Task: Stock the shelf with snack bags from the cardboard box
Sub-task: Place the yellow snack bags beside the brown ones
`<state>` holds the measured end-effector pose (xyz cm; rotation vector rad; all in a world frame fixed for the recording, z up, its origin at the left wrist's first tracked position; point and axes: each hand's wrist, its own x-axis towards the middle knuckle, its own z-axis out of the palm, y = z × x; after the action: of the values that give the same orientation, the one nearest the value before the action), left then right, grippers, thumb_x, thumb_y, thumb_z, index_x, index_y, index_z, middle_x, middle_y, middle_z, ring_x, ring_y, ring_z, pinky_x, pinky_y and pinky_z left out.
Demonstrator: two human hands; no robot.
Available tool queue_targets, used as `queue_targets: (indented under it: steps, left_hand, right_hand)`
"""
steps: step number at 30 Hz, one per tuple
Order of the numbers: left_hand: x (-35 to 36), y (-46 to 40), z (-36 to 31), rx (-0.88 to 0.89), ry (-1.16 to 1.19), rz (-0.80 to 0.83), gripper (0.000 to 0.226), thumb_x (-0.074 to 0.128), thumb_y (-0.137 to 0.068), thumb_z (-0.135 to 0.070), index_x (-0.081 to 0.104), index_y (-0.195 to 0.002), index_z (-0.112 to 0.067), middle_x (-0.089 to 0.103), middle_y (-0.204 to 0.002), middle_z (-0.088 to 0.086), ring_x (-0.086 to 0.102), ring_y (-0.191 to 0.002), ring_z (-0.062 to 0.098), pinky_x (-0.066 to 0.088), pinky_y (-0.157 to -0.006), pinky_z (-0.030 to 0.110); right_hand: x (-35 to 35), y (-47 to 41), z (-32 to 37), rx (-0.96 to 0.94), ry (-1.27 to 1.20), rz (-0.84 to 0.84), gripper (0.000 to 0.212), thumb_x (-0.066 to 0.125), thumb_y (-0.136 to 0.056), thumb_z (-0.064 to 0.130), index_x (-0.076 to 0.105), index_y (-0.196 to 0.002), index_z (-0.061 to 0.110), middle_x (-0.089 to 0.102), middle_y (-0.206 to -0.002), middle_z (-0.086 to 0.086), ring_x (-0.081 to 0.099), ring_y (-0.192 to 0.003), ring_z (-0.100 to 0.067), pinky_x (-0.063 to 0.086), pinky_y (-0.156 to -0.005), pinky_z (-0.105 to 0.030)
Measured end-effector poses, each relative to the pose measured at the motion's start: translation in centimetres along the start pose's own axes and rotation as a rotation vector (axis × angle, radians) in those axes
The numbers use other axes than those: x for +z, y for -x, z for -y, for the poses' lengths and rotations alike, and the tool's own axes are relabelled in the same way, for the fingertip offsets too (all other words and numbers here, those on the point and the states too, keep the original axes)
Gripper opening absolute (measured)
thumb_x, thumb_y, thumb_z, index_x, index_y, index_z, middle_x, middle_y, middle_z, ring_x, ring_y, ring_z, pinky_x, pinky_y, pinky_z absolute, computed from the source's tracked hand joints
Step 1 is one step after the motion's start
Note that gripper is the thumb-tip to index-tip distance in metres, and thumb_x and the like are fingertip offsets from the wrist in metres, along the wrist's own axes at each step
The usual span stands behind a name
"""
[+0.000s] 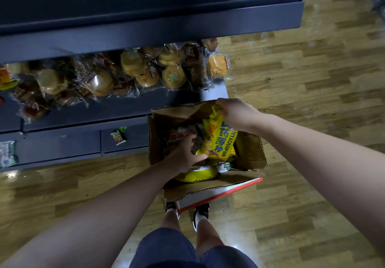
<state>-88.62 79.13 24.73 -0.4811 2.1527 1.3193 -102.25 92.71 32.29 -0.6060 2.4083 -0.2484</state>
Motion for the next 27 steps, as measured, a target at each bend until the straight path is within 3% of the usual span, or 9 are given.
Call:
queue_targets:
  steps: [5,9,12,15,17,18,20,24,27]
  left_hand:
    - [-0.5,-0.4,-2.3,0.114,0.069,-0.105,0.090,0.085,-0.065,-0.027,0.034,-0.136,-0.010,0.054,-0.129,0.008,0.053,-0.119,0.022,0.039,-0.105,0.037]
    - [-0.6,-0.5,-2.5,0.051,-0.009,-0.218,0.085,0.083,-0.065,-0.035,0.035,-0.132,-0.013,0.054,-0.130,0.008,0.051,-0.122,0.024,0.040,-0.103,0.038]
    - [-0.9,-0.6,-2.0,0.020,-0.020,-0.213,0.084,0.080,-0.065,-0.041,0.037,-0.132,-0.016,0.056,-0.129,0.007,0.054,-0.119,0.026,0.043,-0.100,0.042]
    - [-1.1,-0.2,-2.5,-0.084,0.101,-0.257,0.068,0.077,-0.073,-0.036,0.039,-0.126,-0.016,0.060,-0.114,0.006,0.066,-0.092,0.031,0.058,-0.066,0.040]
    - [-1.2,0.2,-2.8,-0.122,0.240,-0.264,0.064,0.076,-0.076,-0.032,0.039,-0.125,-0.016,0.059,-0.111,0.006,0.068,-0.077,0.028,0.054,-0.042,0.031]
    - [-1.2,0.2,-2.7,-0.111,0.277,-0.258,0.065,0.076,-0.076,-0.031,0.037,-0.127,-0.016,0.059,-0.113,0.006,0.067,-0.079,0.027,0.054,-0.042,0.031]
    - [-0.8,0.3,-2.3,-0.064,0.286,-0.239,0.071,0.075,-0.077,-0.028,0.031,-0.131,-0.015,0.056,-0.121,0.006,0.066,-0.093,0.029,0.058,-0.059,0.038]
    - [-0.1,0.5,-2.4,-0.063,0.109,-0.273,0.110,0.083,-0.067,-0.031,0.008,-0.146,-0.015,0.033,-0.141,0.014,0.038,-0.131,0.032,0.050,-0.092,0.043]
    - [0.1,0.7,-3.0,-0.159,-0.148,-0.283,0.128,0.081,-0.066,-0.039,-0.015,-0.148,-0.020,0.013,-0.150,0.012,0.020,-0.140,0.033,0.028,-0.110,0.051]
  right_hand:
    - [0.9,-0.1,2.1,-0.083,-0.202,-0.046,0.013,0.042,-0.096,0.009,0.053,-0.103,0.010,0.049,-0.098,-0.008,0.045,-0.087,-0.022,0.033,-0.069,-0.032]
    - [2.0,-0.5,2.8,-0.069,-0.393,-0.111,0.017,0.050,-0.095,0.010,0.059,-0.108,0.005,0.051,-0.093,-0.004,0.047,-0.086,-0.019,0.032,-0.064,-0.027]
    - [3.2,-0.5,2.2,-0.003,-0.453,-0.161,0.021,0.056,-0.093,0.016,0.060,-0.111,0.005,0.061,-0.100,-0.009,0.057,-0.095,-0.024,0.044,-0.077,-0.032]
    - [4.2,0.3,1.7,0.139,-0.655,-0.234,0.035,0.060,-0.093,0.025,0.053,-0.124,0.011,0.058,-0.118,-0.006,0.054,-0.112,-0.020,0.041,-0.088,-0.025]
    - [4.6,1.1,1.7,0.225,-0.897,-0.118,0.040,0.056,-0.094,0.037,0.049,-0.129,0.019,0.058,-0.120,0.000,0.054,-0.111,-0.018,0.044,-0.089,-0.030]
    - [4.8,1.6,1.9,0.299,-1.054,0.007,0.043,0.053,-0.094,0.044,0.048,-0.130,0.021,0.059,-0.114,0.004,0.058,-0.104,-0.017,0.048,-0.086,-0.034]
    - [5.8,1.9,2.3,0.435,-1.267,0.170,0.047,0.047,-0.093,0.055,0.053,-0.125,0.021,0.063,-0.103,0.004,0.061,-0.091,-0.016,0.050,-0.083,-0.037]
    - [7.7,1.0,3.5,0.554,-1.260,0.099,0.054,0.042,-0.092,0.060,0.053,-0.122,0.017,0.064,-0.114,-0.005,0.062,-0.096,-0.025,0.048,-0.093,-0.045]
    - [8.0,0.6,4.7,0.600,-1.260,0.021,0.044,0.037,-0.097,0.053,0.051,-0.101,0.012,0.054,-0.074,-0.010,0.054,-0.059,-0.023,0.048,-0.059,-0.026]
